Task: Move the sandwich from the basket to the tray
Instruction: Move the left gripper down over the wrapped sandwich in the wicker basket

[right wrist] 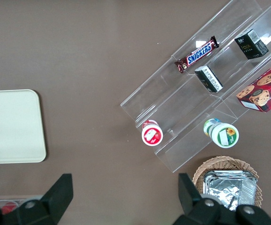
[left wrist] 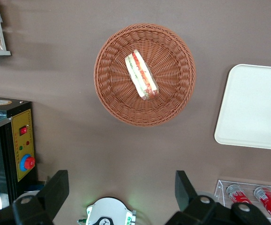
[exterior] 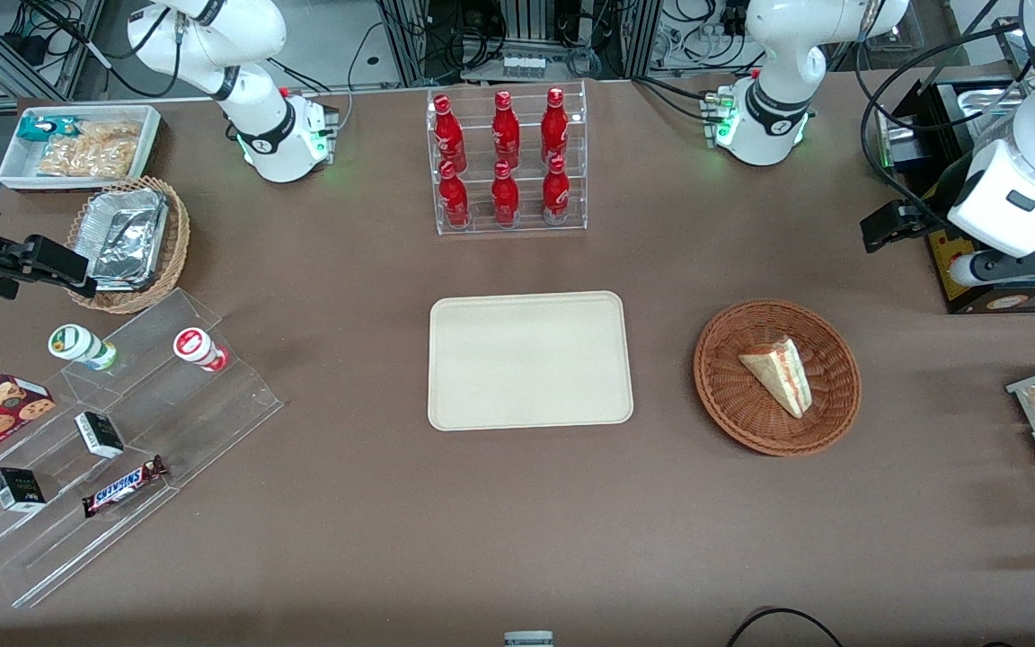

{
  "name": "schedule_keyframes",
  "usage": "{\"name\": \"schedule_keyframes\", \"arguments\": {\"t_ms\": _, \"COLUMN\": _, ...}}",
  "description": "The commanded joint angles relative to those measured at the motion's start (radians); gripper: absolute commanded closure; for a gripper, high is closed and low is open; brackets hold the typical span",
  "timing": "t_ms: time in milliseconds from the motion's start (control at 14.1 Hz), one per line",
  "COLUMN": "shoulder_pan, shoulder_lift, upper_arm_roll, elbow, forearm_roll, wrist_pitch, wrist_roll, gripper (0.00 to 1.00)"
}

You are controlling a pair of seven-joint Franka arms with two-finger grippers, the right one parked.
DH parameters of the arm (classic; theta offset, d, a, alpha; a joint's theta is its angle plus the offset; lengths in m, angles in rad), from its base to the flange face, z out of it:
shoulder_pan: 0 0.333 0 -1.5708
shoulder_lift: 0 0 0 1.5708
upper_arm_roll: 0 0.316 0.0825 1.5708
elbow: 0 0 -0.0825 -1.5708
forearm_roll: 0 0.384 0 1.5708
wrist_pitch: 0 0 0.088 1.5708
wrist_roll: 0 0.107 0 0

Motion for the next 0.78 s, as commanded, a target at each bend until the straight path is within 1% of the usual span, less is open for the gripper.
{"name": "schedule_keyframes", "arguments": {"t_ms": 0, "shoulder_pan": -0.013, "shoulder_lift": 0.004, "upper_arm_roll": 0.009, "elbow": 0.014, "forearm_roll": -0.006, "wrist_pitch": -0.02, "wrist_roll": -0.013, "gripper": 0.0}}
{"name": "schedule_keyframes", "arguments": {"t_ms": 355, "shoulder_pan": -0.004, "shoulder_lift": 0.023, "upper_arm_roll": 0.014, "elbow": 0.009, "forearm_roll": -0.006, "wrist_pitch": -0.025, "wrist_roll": -0.002, "gripper": 0.0}}
{"name": "schedule_keyframes", "arguments": {"t_ms": 496, "shoulder_pan": -0.004, "shoulder_lift": 0.075, "upper_arm_roll": 0.015, "elbow": 0.003, "forearm_roll": 0.004, "wrist_pitch": -0.032, "wrist_roll": -0.01, "gripper": 0.0}}
{"name": "schedule_keyframes", "arguments": {"t_ms": 638, "shoulder_pan": 0.002, "shoulder_lift": 0.102, "upper_arm_roll": 0.015, "elbow": -0.044, "forearm_roll": 0.007, "wrist_pitch": -0.022, "wrist_roll": -0.019, "gripper": 0.0}}
{"name": "schedule_keyframes", "arguments": {"t_ms": 709, "shoulder_pan": 0.004, "shoulder_lift": 0.115, "upper_arm_roll": 0.015, "elbow": -0.078, "forearm_roll": 0.007, "wrist_pitch": 0.021, "wrist_roll": -0.019, "gripper": 0.0}}
